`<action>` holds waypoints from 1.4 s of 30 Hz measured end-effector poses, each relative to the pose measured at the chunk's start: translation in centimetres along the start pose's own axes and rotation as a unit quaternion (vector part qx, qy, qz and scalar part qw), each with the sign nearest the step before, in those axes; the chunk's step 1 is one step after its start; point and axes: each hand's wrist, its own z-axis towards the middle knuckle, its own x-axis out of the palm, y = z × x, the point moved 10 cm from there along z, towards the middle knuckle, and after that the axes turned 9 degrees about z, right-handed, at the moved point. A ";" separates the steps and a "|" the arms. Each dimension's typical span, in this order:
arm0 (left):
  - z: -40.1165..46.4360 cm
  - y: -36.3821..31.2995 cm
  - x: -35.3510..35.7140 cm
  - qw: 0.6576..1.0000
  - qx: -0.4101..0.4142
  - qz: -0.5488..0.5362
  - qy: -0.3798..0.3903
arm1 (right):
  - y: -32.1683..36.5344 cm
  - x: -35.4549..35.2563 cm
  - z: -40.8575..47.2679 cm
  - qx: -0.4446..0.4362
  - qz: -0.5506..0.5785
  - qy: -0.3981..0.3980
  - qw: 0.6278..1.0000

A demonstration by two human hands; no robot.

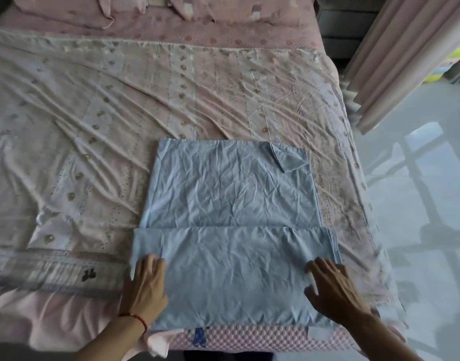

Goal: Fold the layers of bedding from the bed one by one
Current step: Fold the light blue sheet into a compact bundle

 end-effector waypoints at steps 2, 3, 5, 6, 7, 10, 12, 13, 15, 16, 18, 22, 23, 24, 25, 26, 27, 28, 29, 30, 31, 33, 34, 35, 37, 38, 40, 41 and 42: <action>4.4 -2.0 -2.1 1.000 0.018 0.013 -0.008 | 1.0 -1.7 4.4 0.003 -0.009 -0.048 0.999; 6.7 -3.1 -3.0 1.000 0.027 0.007 -0.009 | 1.7 -2.3 6.7 0.003 -0.003 -0.062 0.998; 12.1 -5.3 -4.0 1.000 0.025 -0.004 0.004 | 1.8 -3.1 12.2 0.023 0.048 -0.077 0.996; 14.8 -6.1 -4.2 1.000 0.015 -0.011 0.014 | 1.5 -3.3 14.9 0.051 0.089 -0.070 0.992; 17.4 -6.8 -4.2 1.000 0.010 -0.013 0.027 | 1.1 -3.3 17.4 0.073 0.125 -0.068 0.987; 25.7 -9.6 -4.5 0.999 0.025 -0.026 0.036 | 0.2 -2.4 24.9 0.066 0.214 -0.059 0.973; 29.8 -11.3 -4.4 0.997 0.050 -0.043 0.044 | -0.3 -1.4 28.9 0.023 0.224 -0.036 0.974; 31.2 -11.8 -4.3 0.996 0.058 -0.041 0.053 | -1.3 -1.3 30.5 0.014 0.198 -0.033 0.979; 33.1 -12.0 -4.1 0.995 0.059 -0.018 0.077 | -5.3 -2.6 32.9 0.068 0.130 -0.070 0.987; 33.9 -11.9 -4.1 0.994 0.058 -0.012 0.087 | -7.6 -3.3 34.0 0.112 0.113 -0.084 0.984; 34.7 -11.8 -4.8 0.993 0.062 -0.014 0.100 | -10.3 -4.6 35.4 0.151 0.085 -0.090 0.981; 36.4 -11.7 -5.0 0.988 0.047 -0.025 0.142 | -10.3 -4.9 38.1 0.088 0.068 -0.071 0.991; 36.5 -11.6 -4.9 0.988 0.041 -0.014 0.146 | -10.6 -4.9 38.8 0.091 0.068 -0.069 0.991; 36.6 -11.7 -4.7 0.989 0.037 -0.006 0.144 | -10.8 -5.3 39.4 0.094 0.050 -0.067 0.992; 36.7 -11.7 -4.6 0.990 0.035 -0.001 0.140 | -11.0 -5.5 40.2 0.096 0.028 -0.056 0.993; 36.9 -11.7 -4.5 0.990 0.033 0.003 0.139 | -11.0 -5.8 41.2 0.099 0.019 -0.028 0.995; 37.0 -11.7 -4.4 0.990 0.032 0.004 0.139 | -10.8 -5.9 42.1 0.104 0.027 0.012 0.994; 37.1 -11.7 -4.4 0.989 0.031 0.004 0.143 | -10.6 -5.9 43.1 0.109 0.042 0.061 0.991; 37.2 -11.7 -4.4 0.989 0.030 0.004 0.147 | -10.2 -5.9 43.8 0.107 0.042 0.111 0.987; 37.3 -11.8 -4.4 0.988 0.029 0.006 0.150 | -9.9 -6.1 44.4 0.104 0.024 0.159 0.981; 37.3 -11.7 -4.3 0.988 0.027 0.009 0.154 | -9.6 -6.4 44.8 0.102 0.002 0.192 0.976; 37.4 -11.7 -4.3 0.987 0.028 0.013 0.158 | -9.7 -8.0 45.7 0.092 -0.021 0.194 0.976; 37.4 -11.7 -4.3 0.987 0.028 0.011 0.157 | -9.9 -8.7 46.1 0.087 -0.019 0.172 0.981; 37.5 -11.7 -4.3 0.987 0.030 0.009 0.156 | -10.1 -9.0 46.2 0.084 -0.018 0.149 0.985; 37.5 -11.7 -4.4 0.986 0.035 0.008 0.162 | -10.2 -8.3 45.9 0.081 -0.030 0.127 0.988; 37.5 -11.6 -4.7 0.985 0.039 0.003 0.167 | -10.1 -7.4 45.7 0.080 -0.037 0.121 0.989; 38.2 -10.7 -6.1 0.987 0.066 0.001 0.145 | -10.5 -5.9 45.5 0.090 -0.042 0.103 0.990; 38.9 -9.6 -7.5 0.992 0.076 0.000 0.104 | -10.6 -5.3 45.4 0.098 -0.035 0.091 0.990; 39.9 -8.0 -9.5 0.996 0.075 -0.014 0.045 | -10.7 -5.1 45.4 0.105 -0.030 0.079 0.991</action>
